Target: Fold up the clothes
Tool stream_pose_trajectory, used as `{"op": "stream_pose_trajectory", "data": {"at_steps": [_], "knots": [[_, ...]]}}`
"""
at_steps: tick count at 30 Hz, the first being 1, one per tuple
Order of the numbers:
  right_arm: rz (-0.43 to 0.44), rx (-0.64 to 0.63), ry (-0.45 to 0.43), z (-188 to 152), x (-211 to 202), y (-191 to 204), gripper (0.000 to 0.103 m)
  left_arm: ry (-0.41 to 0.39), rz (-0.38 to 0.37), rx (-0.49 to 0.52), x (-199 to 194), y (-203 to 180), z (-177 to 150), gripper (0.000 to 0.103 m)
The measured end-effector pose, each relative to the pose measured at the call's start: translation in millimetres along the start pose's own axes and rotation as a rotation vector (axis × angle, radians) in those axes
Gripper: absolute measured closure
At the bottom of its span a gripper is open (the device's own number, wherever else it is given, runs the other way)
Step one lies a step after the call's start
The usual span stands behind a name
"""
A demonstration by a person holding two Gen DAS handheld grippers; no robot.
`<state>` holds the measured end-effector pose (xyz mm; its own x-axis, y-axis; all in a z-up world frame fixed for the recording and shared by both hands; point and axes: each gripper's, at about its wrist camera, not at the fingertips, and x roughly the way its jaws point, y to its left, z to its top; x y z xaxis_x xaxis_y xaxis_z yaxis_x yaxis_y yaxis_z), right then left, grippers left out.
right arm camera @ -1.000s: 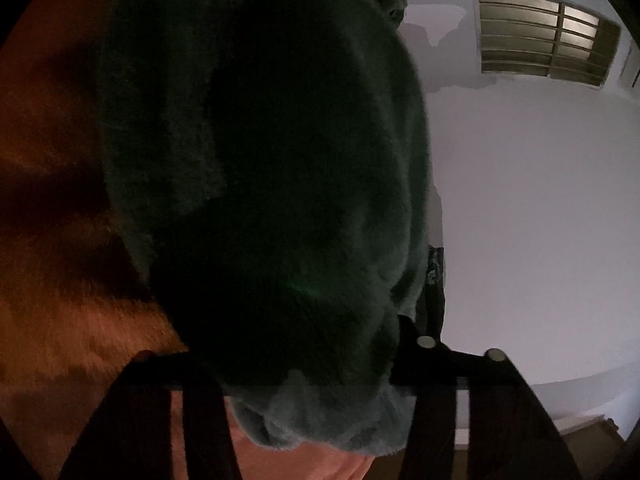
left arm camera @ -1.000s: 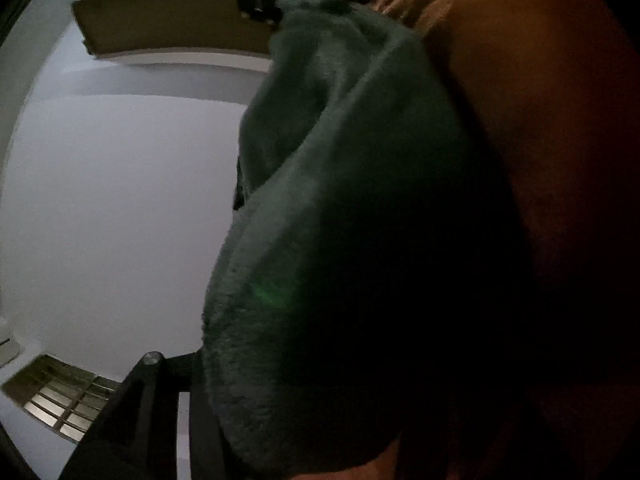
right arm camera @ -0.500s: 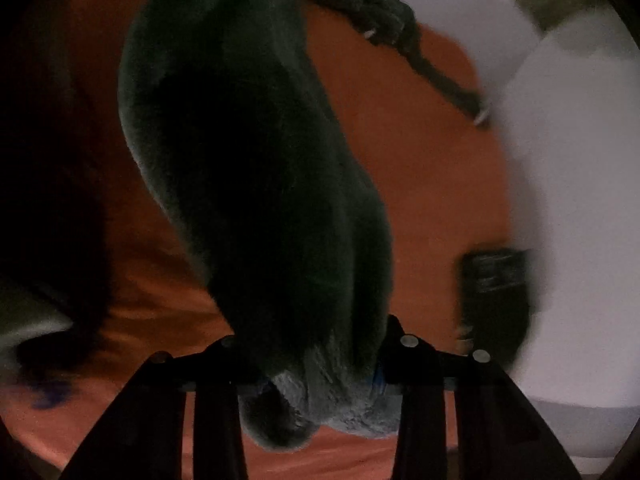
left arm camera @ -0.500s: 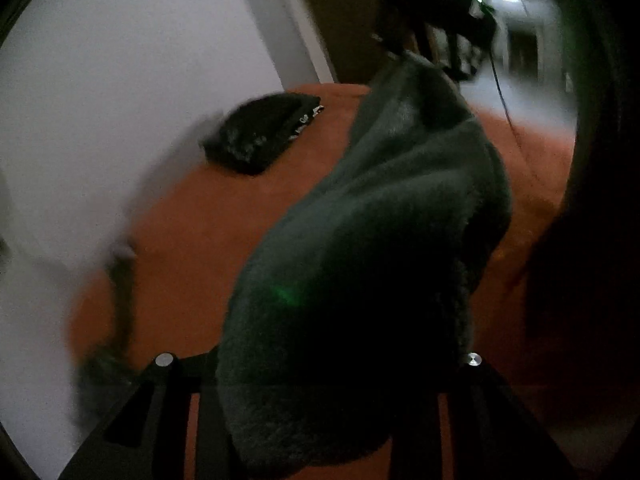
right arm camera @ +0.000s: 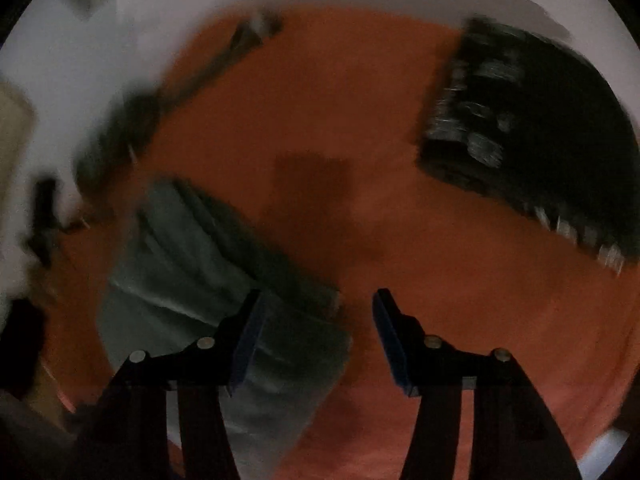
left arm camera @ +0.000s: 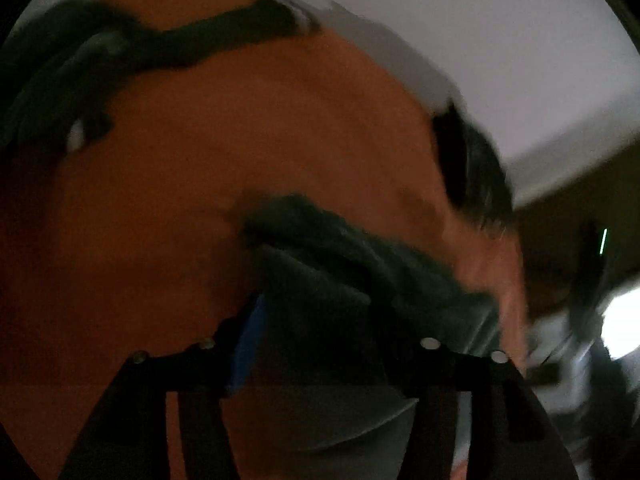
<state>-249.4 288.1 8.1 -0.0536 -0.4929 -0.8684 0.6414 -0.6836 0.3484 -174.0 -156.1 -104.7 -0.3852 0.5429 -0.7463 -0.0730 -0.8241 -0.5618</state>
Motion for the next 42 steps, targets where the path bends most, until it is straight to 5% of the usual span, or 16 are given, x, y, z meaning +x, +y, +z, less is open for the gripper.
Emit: {"op": "stream_pose_trajectory", "data": {"at_steps": [2, 6, 10, 13, 14, 15, 16, 17, 19, 21, 24, 28, 29, 34, 41, 42], "knots": [[0.073, 0.096, -0.106, -41.0, -5.6, 15.4, 0.036, -0.051, 0.005, -0.027, -12.9, 5.8, -4.3, 0.025], [0.123, 0.197, -0.222, -113.3, -8.6, -22.2, 0.030, -0.012, -0.010, 0.015, 4.5, -4.0, -26.1, 0.024], [0.152, 0.260, -0.252, -182.2, 27.0, -26.1, 0.030, 0.076, -0.035, 0.125, 35.7, -16.0, -69.8, 0.024], [0.159, 0.295, -0.224, -199.7, 54.1, -29.7, 0.030, 0.138, -0.041, 0.183, 58.9, -18.0, -98.4, 0.025], [0.160, 0.303, -0.219, -199.4, 65.1, -34.1, 0.034, 0.154, -0.054, 0.174, 66.3, -15.9, -102.4, 0.028], [0.161, 0.305, -0.227, -195.6, 75.6, -40.1, 0.048, 0.170, -0.067, 0.165, 73.7, -13.9, -106.5, 0.037], [0.162, 0.309, -0.234, -192.7, 79.2, -41.4, 0.061, 0.186, -0.080, 0.156, 81.2, -11.9, -110.5, 0.060], [0.174, 0.315, -0.238, -190.5, 82.0, -42.7, 0.083, 0.179, -0.090, 0.140, 82.1, -10.8, -110.8, 0.066], [0.163, 0.304, -0.266, -185.6, 78.5, -37.6, 0.087, 0.130, -0.103, 0.114, 71.1, -12.9, -106.5, 0.075], [0.099, 0.224, -0.329, -183.5, 58.1, -19.2, 0.088, 0.049, -0.124, 0.135, 39.5, -25.4, -101.5, 0.075], [0.030, 0.163, -0.351, -182.3, 44.2, -11.4, 0.088, 0.091, -0.069, 0.199, 45.8, -28.3, -104.7, 0.068], [-0.008, 0.277, -0.096, -178.5, 100.7, -45.0, 0.075, 0.210, -0.011, 0.175, 77.4, -16.2, -114.6, 0.054], [-0.036, 0.295, -0.114, -175.6, 95.9, -46.6, 0.062, 0.182, -0.017, 0.187, 68.8, -17.5, -112.6, 0.053], [-0.231, 0.094, -0.348, -150.4, 18.2, -1.4, 0.060, 0.075, -0.026, 0.222, 30.3, -20.6, -91.0, 0.043], [0.133, -0.340, -0.102, -52.3, 68.8, 114.1, 0.061, 0.059, -0.024, 0.249, 34.4, -19.9, -67.4, 0.042], [0.145, -0.386, -0.052, -38.9, 85.5, 128.7, 0.075, 0.082, -0.026, 0.242, 43.1, -19.3, -68.6, 0.042]]}}
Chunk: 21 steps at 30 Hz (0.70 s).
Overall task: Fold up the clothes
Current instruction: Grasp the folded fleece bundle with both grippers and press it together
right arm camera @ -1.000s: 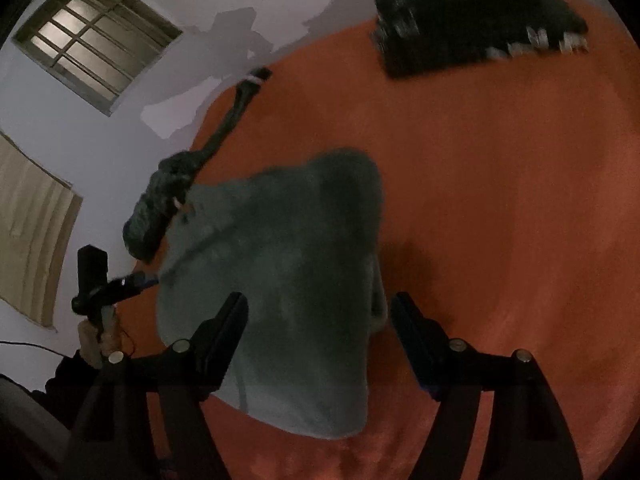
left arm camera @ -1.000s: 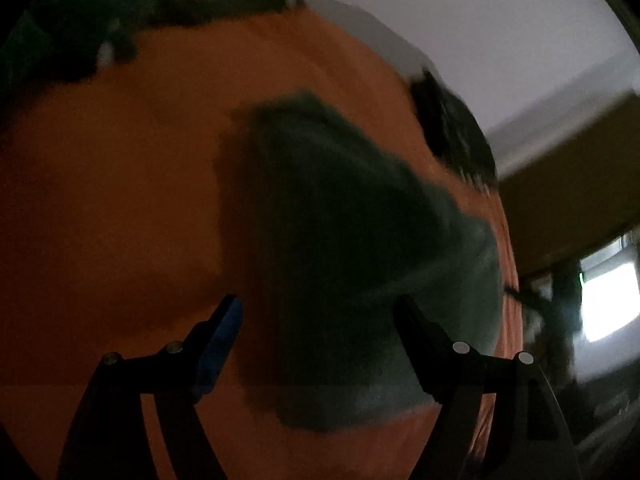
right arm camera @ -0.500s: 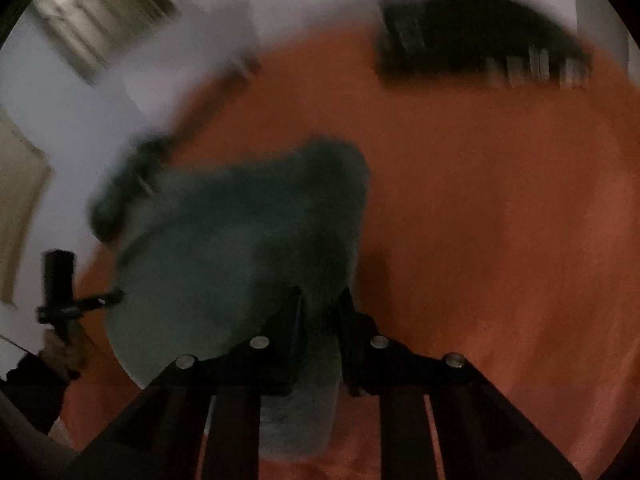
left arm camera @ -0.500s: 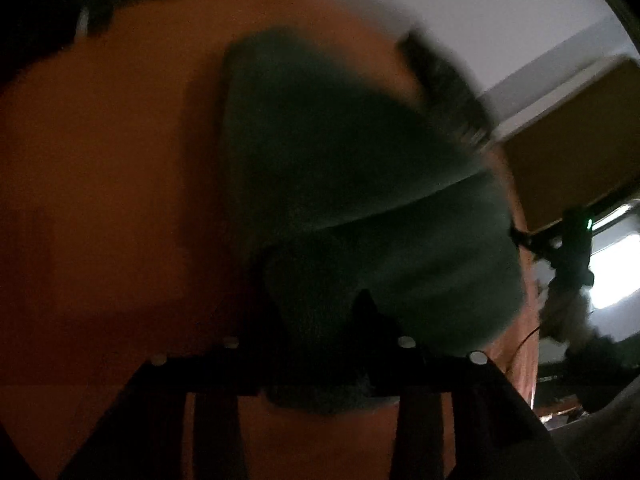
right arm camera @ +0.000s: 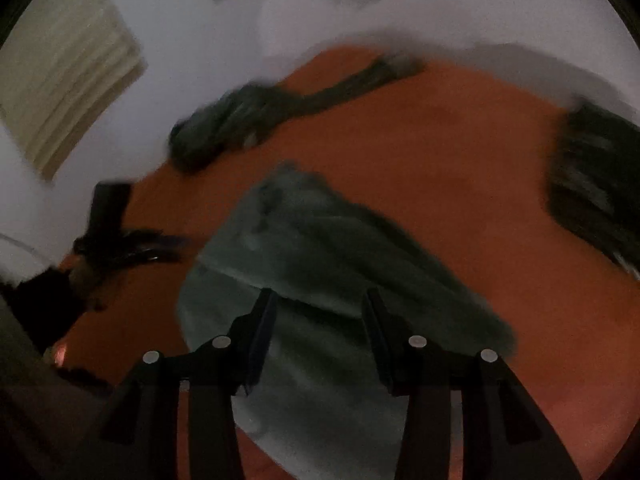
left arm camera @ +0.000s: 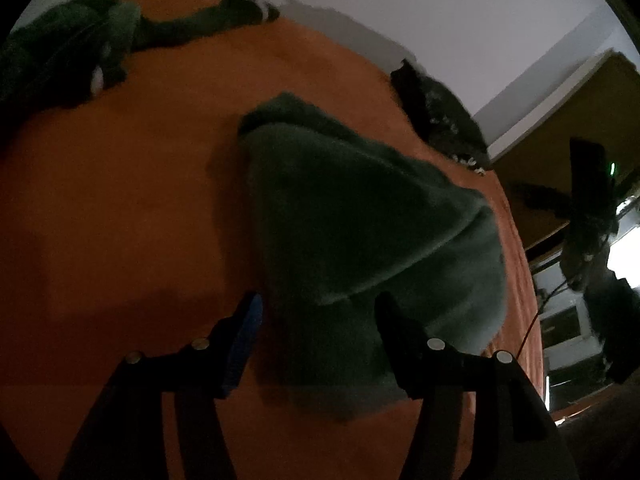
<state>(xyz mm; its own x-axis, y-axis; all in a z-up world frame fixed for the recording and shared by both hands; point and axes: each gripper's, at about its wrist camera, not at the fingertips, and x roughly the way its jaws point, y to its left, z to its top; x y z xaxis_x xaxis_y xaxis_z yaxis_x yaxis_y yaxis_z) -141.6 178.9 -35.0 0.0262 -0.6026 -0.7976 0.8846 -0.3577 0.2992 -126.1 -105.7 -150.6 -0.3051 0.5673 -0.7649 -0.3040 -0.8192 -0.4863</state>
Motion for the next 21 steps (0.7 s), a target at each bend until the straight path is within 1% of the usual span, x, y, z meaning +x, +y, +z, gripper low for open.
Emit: {"op": "stream_pose_trajectory", "data": {"at_steps": [2, 4, 7, 10, 11, 14, 16, 17, 19, 20, 21], "knots": [[0.003, -0.079, 0.085, 24.8, 32.6, 9.2, 0.102, 0.031, 0.009, -0.004, 16.2, 0.5, -7.3, 0.042], [0.022, -0.105, 0.157, 44.8, 60.7, 9.9, 0.102, 0.041, 0.012, -0.007, 30.5, -4.6, -20.4, 0.042], [0.087, -0.107, 0.243, 63.6, 94.8, 7.1, 0.102, 0.029, -0.018, -0.021, 30.6, -5.1, -32.0, 0.042], [0.126, -0.139, 0.316, 71.4, 124.5, 9.6, 0.101, 0.039, -0.033, -0.025, 30.5, -2.9, -33.5, 0.042], [0.136, -0.153, 0.338, 73.6, 134.4, 11.0, 0.099, 0.043, -0.037, -0.027, 30.8, -2.1, -33.0, 0.042], [0.143, -0.201, 0.376, 75.8, 155.2, 16.4, 0.098, 0.051, -0.047, -0.032, 32.1, 0.0, -29.8, 0.042], [0.174, -0.191, 0.410, 75.5, 167.6, 16.1, 0.097, 0.052, -0.044, -0.030, 33.2, -0.2, -28.6, 0.042], [0.188, -0.181, 0.423, 75.4, 172.8, 15.5, 0.094, 0.050, -0.040, -0.027, 33.6, -0.8, -28.3, 0.042], [0.195, -0.182, 0.399, 75.1, 174.2, 16.3, 0.094, 0.045, -0.027, -0.022, 34.3, -2.4, -27.9, 0.042], [0.187, -0.194, 0.378, 74.1, 173.1, 17.6, 0.098, 0.044, -0.019, -0.020, 34.8, -3.3, -27.5, 0.045], [0.152, -0.219, 0.346, 72.6, 168.5, 20.2, 0.101, 0.043, -0.013, -0.020, 35.2, -3.8, -27.4, 0.048]]}}
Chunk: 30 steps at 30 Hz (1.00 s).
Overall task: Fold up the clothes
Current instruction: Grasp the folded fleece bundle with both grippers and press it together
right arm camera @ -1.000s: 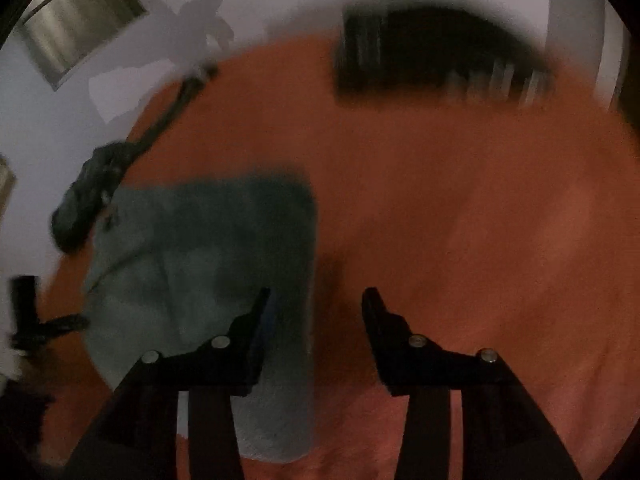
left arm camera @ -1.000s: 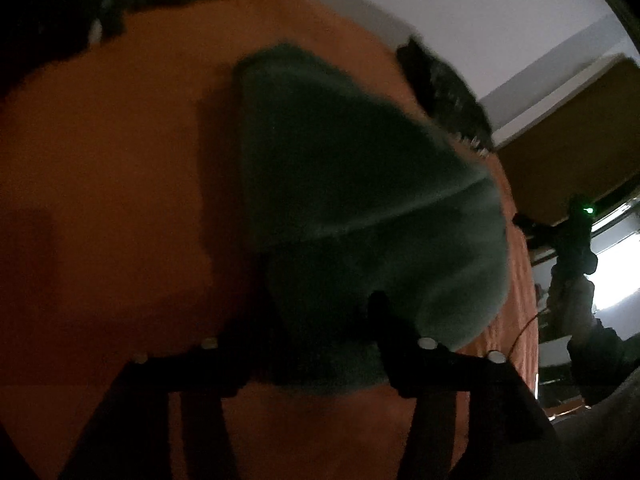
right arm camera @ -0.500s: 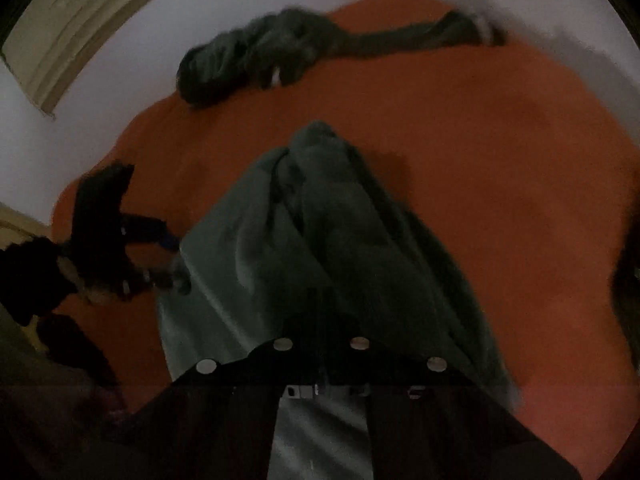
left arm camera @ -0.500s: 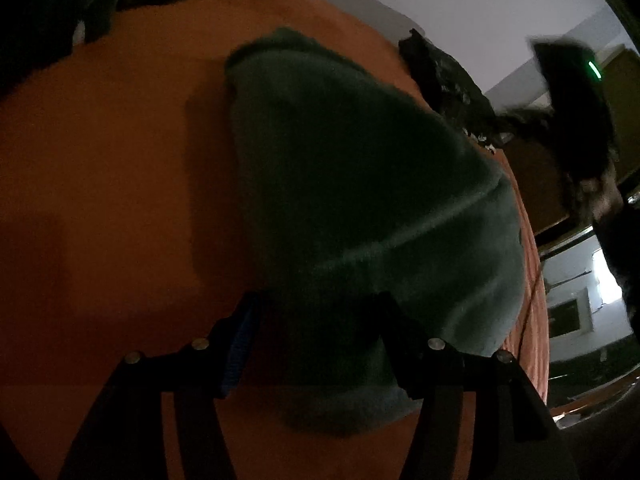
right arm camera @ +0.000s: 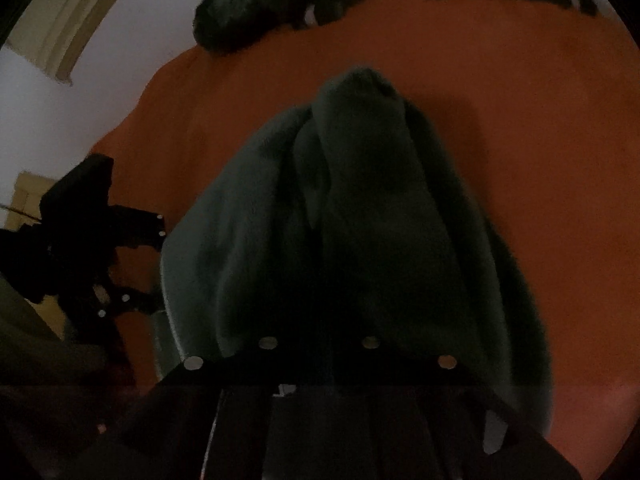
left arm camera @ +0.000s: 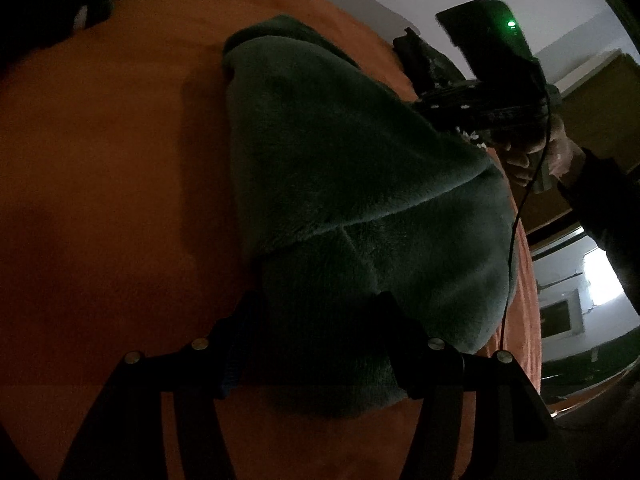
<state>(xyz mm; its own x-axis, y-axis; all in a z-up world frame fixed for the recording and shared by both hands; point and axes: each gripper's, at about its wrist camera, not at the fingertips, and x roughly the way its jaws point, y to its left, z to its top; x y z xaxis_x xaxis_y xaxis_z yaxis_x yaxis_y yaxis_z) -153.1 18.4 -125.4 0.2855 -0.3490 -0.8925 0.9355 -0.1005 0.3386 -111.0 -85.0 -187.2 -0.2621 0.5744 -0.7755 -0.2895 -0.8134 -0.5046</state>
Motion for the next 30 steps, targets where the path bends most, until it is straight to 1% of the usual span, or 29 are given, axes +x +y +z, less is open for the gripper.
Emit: {"op": "stream_pose_trajectory", "data": {"at_steps": [1, 2, 4, 5, 6, 7, 8, 10, 12, 13, 14, 15, 16, 17, 19, 20, 22, 23, 25, 27, 29, 30], "knots": [[-0.063, -0.018, -0.062, -1.1, -10.5, 4.5, 0.102, 0.000, -0.001, -0.006, 0.3, 0.1, 0.1, 0.055], [-0.108, -0.011, -0.147, -2.2, -27.2, 7.6, 0.102, -0.001, -0.005, -0.013, -0.2, 0.0, -0.6, 0.057], [-0.133, 0.059, -0.279, -6.0, -58.5, 6.4, 0.103, -0.004, -0.007, -0.018, -2.0, -1.2, -2.6, 0.058], [-0.132, 0.095, -0.330, -8.2, -71.1, 4.5, 0.103, -0.004, -0.002, -0.012, -2.6, -2.6, -2.7, 0.058], [-0.099, 0.114, -0.328, -9.0, -74.7, 2.7, 0.103, -0.004, 0.001, -0.004, -3.1, -4.2, -2.7, 0.058], [-0.060, 0.120, -0.304, -8.4, -74.0, 2.8, 0.103, -0.004, 0.002, 0.002, -3.4, -5.0, -2.4, 0.058], [-0.055, 0.108, -0.274, -6.8, -69.8, 6.3, 0.103, -0.004, 0.001, 0.002, -3.7, -4.4, -1.7, 0.058], [-0.119, 0.065, -0.227, -1.4, -58.9, 14.6, 0.103, -0.004, -0.004, -0.002, -4.0, -2.1, -0.9, 0.058], [-0.101, 0.072, -0.190, 6.6, -51.0, 14.4, 0.102, -0.005, -0.011, -0.008, -2.9, -0.1, -1.8, 0.058], [-0.076, 0.085, -0.160, 10.0, -45.3, 11.5, 0.100, -0.006, -0.015, -0.010, -2.3, 0.9, -2.2, 0.058], [-0.044, 0.090, -0.126, 12.4, -38.4, 9.4, 0.091, -0.006, -0.016, -0.010, -2.1, 1.2, -2.3, 0.058], [-0.011, 0.094, -0.093, 14.9, -30.9, 7.8, 0.079, -0.006, -0.017, -0.009, -2.0, 1.1, -2.1, 0.058], [0.010, 0.093, -0.066, 17.3, -22.6, 7.0, 0.072, -0.006, -0.017, -0.007, -2.0, 0.9, -1.9, 0.058], [0.001, 0.088, -0.055, 18.8, -15.7, 5.6, 0.068, -0.006, -0.018, -0.005, -1.9, 0.8, -1.8, 0.058], [0.009, 0.089, -0.029, 17.2, -5.4, 5.9, 0.068, -0.006, -0.022, -0.004, -1.8, 1.4, -1.6, 0.058], [0.013, 0.091, -0.022, 15.6, -1.8, 6.5, 0.069, -0.008, -0.024, -0.005, -1.8, 1.7, -1.6, 0.058], [-0.018, 0.086, -0.049, 14.7, -1.8, 8.2, 0.100, -0.012, -0.028, -0.010, -2.3, 2.3, -2.0, 0.058], [-0.043, 0.081, -0.073, 14.5, -5.0, 9.9, 0.101, -0.014, -0.028, -0.010, -2.7, 2.2, -2.2, 0.058], [-0.124, 0.075, -0.160, 14.8, -20.9, 15.2, 0.101, -0.018, -0.026, -0.007, -3.4, 1.8, -2.8, 0.058], [-0.186, 0.078, -0.244, 16.6, -41.1, 19.0, 0.102, -0.022, -0.028, -0.007, -3.8, 2.0, -2.6, 0.057], [-0.238, 0.094, -0.288, 21.2, -52.9, 19.3, 0.103, -0.024, -0.034, -0.015, -3.6, 3.0, -1.4, 0.057], [-0.293, 0.095, -0.305, 23.3, -56.0, 18.9, 0.103, -0.017, -0.035, -0.019, -1.9, 3.7, -1.0, 0.057]]}}
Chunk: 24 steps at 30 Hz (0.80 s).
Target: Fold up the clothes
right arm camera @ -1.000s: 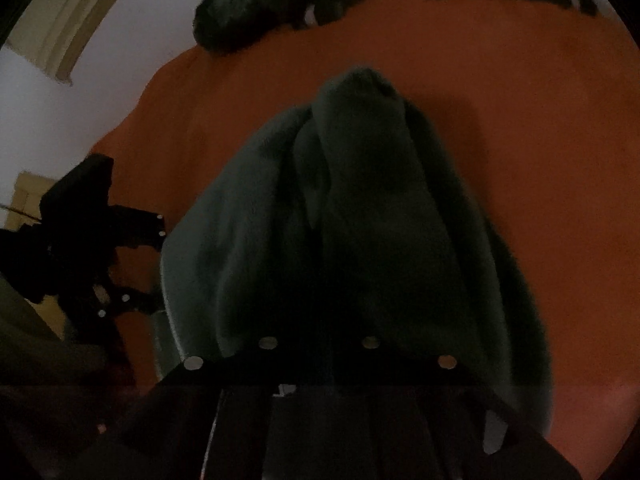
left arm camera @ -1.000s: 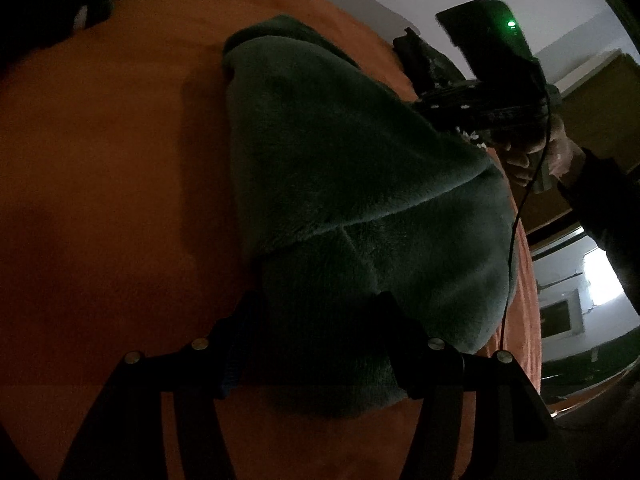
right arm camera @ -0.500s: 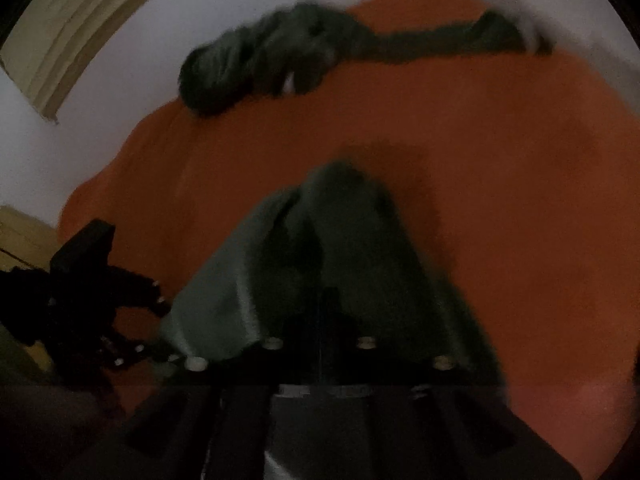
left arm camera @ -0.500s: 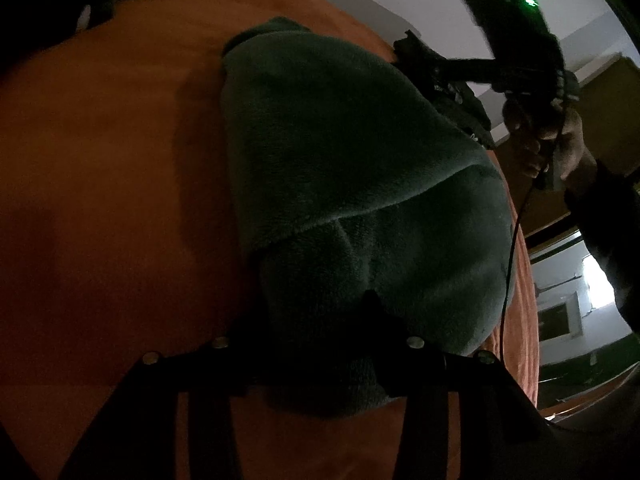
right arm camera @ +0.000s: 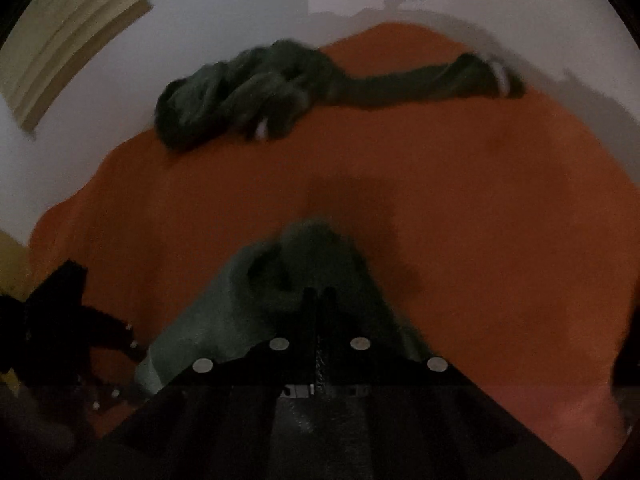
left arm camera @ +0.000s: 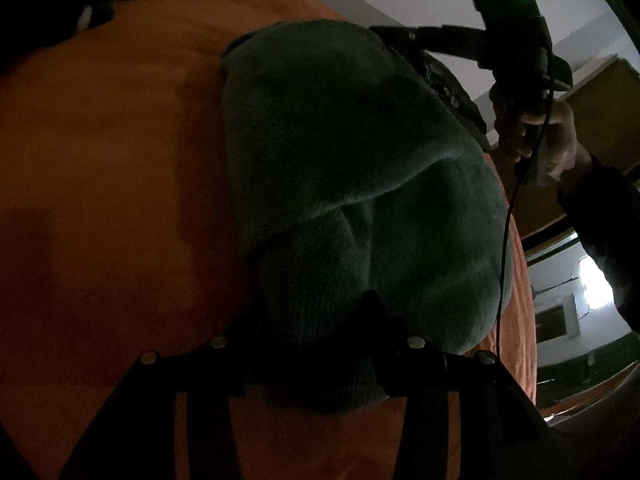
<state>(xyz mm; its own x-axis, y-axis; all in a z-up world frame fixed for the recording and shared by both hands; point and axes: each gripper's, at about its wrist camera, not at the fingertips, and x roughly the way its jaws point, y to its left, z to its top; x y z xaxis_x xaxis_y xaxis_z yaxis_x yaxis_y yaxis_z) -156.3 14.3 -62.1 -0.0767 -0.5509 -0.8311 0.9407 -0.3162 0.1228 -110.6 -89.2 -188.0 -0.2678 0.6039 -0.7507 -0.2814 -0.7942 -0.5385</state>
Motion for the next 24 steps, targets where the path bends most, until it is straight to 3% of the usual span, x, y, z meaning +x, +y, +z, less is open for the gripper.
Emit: {"op": "stream_pose_trajectory", "data": {"at_steps": [4, 9, 13, 17, 19, 21, 23, 24], "knots": [[-0.089, 0.107, -0.038, 12.0, -2.1, -29.8, 0.103, 0.003, 0.008, 0.001, 2.8, -3.3, -1.9, 0.057], [-0.052, 0.160, -0.040, 13.9, -3.7, -41.5, 0.103, -0.051, -0.009, 0.005, -26.0, -4.8, 10.2, 0.056], [-0.026, 0.124, -0.027, 16.9, -4.8, -31.3, 0.103, -0.122, -0.003, 0.024, -57.3, -2.1, 27.3, 0.043], [0.066, 0.136, 0.013, 17.2, -2.2, -18.8, 0.103, -0.107, 0.012, 0.028, -38.3, -0.1, 54.4, 0.040], [0.152, 0.126, 0.083, 17.0, 8.9, -4.9, 0.089, -0.074, 0.017, 0.032, -16.9, -2.0, 68.4, 0.040], [0.188, 0.080, 0.140, 12.9, 20.1, 12.2, 0.034, -0.015, -0.022, 0.023, 3.5, 7.3, 72.8, 0.040], [0.195, 0.000, 0.176, 8.9, 35.7, 32.3, 0.033, 0.001, -0.021, 0.019, 18.6, 8.0, 74.4, 0.040], [0.191, -0.025, 0.185, 7.9, 43.3, 39.1, 0.040, -0.007, -0.019, 0.020, 21.6, 6.9, 74.9, 0.042]]}}
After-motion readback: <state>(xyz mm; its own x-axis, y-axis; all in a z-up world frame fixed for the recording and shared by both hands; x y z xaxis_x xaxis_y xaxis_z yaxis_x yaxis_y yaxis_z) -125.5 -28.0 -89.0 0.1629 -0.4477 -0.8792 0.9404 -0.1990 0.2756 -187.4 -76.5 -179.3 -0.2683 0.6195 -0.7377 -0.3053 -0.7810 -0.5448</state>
